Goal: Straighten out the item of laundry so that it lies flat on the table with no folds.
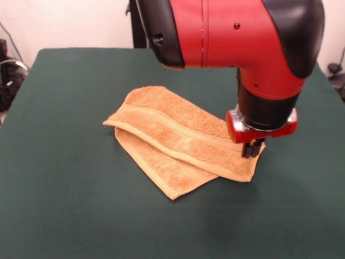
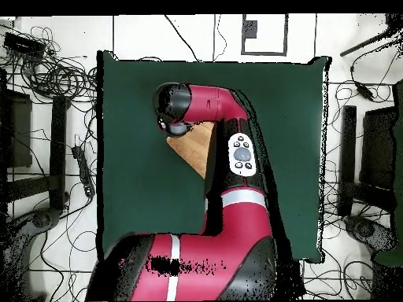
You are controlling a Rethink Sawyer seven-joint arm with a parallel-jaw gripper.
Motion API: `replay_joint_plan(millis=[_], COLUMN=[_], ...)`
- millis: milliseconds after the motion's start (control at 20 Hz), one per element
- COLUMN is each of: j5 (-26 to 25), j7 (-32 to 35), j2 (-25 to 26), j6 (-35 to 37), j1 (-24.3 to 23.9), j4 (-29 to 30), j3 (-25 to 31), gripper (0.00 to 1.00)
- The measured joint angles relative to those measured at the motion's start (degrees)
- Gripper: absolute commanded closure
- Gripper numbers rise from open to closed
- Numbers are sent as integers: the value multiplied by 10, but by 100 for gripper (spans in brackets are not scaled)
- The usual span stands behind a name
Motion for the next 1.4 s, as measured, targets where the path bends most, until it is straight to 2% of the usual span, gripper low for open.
replay_joint_plan(millis=[350,700,1400], j5=[33,35,32], j7=[0,0,0], j2=[28,50,51], j6=[0,0,0], j1=[24,36,36], j4=[-20,-22,-30], j3=[0,-10,-46], gripper=[100,100,100])
